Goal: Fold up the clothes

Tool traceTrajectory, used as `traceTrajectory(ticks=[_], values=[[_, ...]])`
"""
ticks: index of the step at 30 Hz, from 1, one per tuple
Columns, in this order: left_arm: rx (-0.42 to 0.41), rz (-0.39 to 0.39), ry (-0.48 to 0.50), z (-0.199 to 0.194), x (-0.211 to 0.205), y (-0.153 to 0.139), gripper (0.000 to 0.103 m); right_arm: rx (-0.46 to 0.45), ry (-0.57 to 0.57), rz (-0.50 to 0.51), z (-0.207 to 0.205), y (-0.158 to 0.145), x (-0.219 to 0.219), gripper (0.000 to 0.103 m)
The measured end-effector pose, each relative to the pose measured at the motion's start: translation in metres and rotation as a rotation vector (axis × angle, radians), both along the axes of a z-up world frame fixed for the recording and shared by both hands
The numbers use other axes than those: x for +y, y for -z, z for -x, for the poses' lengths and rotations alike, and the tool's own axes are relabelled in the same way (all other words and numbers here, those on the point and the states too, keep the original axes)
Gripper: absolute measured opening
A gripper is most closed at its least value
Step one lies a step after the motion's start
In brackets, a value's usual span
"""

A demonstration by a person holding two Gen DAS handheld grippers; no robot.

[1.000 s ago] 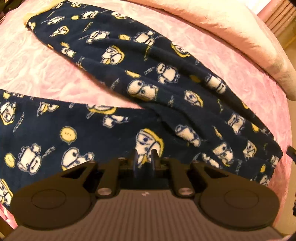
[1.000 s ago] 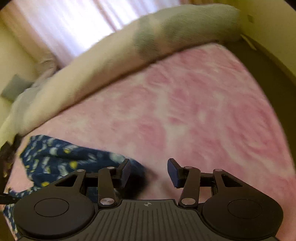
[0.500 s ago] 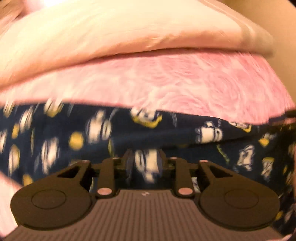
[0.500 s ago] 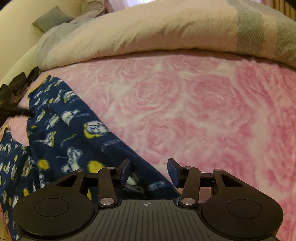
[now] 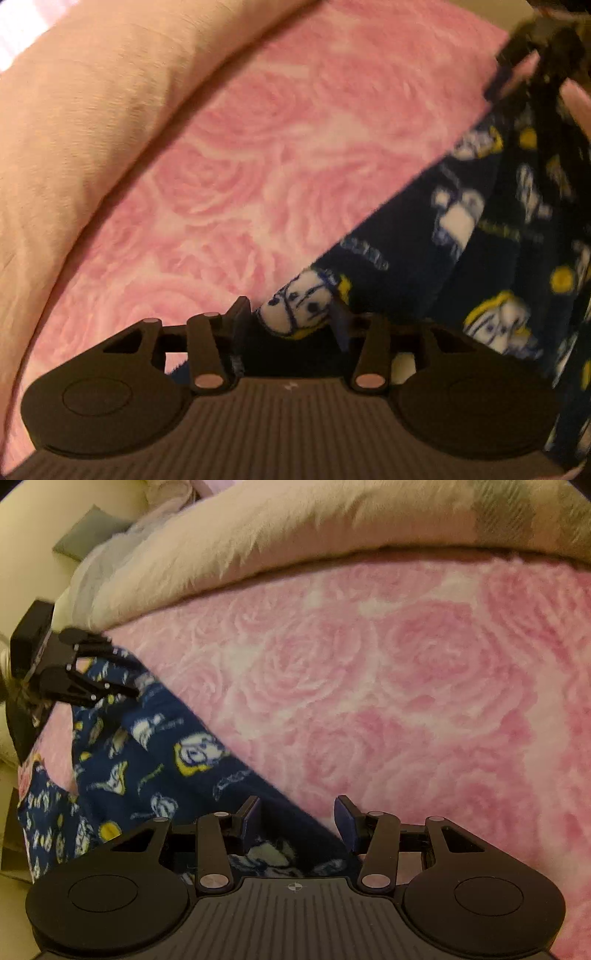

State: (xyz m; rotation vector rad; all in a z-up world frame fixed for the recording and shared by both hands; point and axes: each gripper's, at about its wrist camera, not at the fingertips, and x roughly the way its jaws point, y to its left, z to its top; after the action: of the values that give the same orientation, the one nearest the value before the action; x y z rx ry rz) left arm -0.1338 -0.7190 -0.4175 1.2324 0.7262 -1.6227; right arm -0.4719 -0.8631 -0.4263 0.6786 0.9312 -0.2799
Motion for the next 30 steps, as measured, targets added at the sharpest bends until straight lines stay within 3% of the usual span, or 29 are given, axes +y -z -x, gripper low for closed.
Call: traceTrajectory(ticks=[2, 4, 5, 6, 9, 12, 16, 19, 20, 22, 23, 25, 28, 30], values=[[0.004, -0.028, 0.021, -0.001, -0.004, 0.013, 0.038, -0.001, 0.003, 0.015, -0.003, 0.0, 0.003, 0.048], [0.036, -0.026, 0.057, 0.002, -0.004, 0.018, 0.009, -0.001, 0.006, 0.031, -0.007, 0.001, 0.005, 0.047], [0.024, -0.009, 0.076, 0.005, -0.001, 0.017, 0.007, -0.001, 0.008, 0.038, -0.008, 0.001, 0.006, 0.035], [0.01, 0.01, 0.095, 0.009, 0.001, 0.015, 0.005, -0.002, 0.009, 0.046, -0.01, 0.001, 0.008, 0.0], [-0.056, 0.116, 0.093, 0.01, 0.004, 0.003, 0.004, -0.002, 0.014, 0.069, -0.015, 0.002, 0.011, 0.0], [-0.077, 0.198, 0.021, 0.003, -0.013, -0.012, 0.005, -0.029, 0.069, 0.127, -0.013, -0.007, 0.009, 0.0], [-0.182, 0.298, -0.043, 0.018, -0.04, 0.002, 0.011, -0.013, 0.155, 0.23, -0.017, -0.01, 0.002, 0.0], [-0.289, 0.253, -0.045, 0.034, -0.052, 0.03, 0.015, 0.076, 0.212, 0.259, -0.025, 0.005, -0.004, 0.0], [-0.292, 0.263, -0.051, 0.034, -0.05, 0.027, 0.016, 0.103, 0.238, 0.275, -0.025, 0.008, -0.006, 0.001], [-0.297, 0.283, -0.064, 0.034, -0.045, 0.02, 0.025, 0.123, 0.295, 0.332, -0.016, 0.003, -0.005, 0.037], [-0.273, 0.293, -0.104, 0.025, -0.04, 0.011, 0.028, 0.121, 0.321, 0.355, -0.01, -0.001, -0.005, 0.069], [-0.214, 0.31, -0.238, 0.005, -0.028, -0.008, 0.03, 0.07, 0.36, 0.372, 0.009, -0.014, -0.003, 0.07], [-0.046, 0.294, -0.438, -0.027, 0.003, -0.032, 0.027, 0.033, 0.355, 0.307, 0.036, -0.027, 0.006, 0.07], [-0.012, 0.263, -0.509, -0.038, 0.03, -0.034, 0.026, 0.097, 0.318, 0.304, 0.049, -0.022, 0.016, 0.07]])
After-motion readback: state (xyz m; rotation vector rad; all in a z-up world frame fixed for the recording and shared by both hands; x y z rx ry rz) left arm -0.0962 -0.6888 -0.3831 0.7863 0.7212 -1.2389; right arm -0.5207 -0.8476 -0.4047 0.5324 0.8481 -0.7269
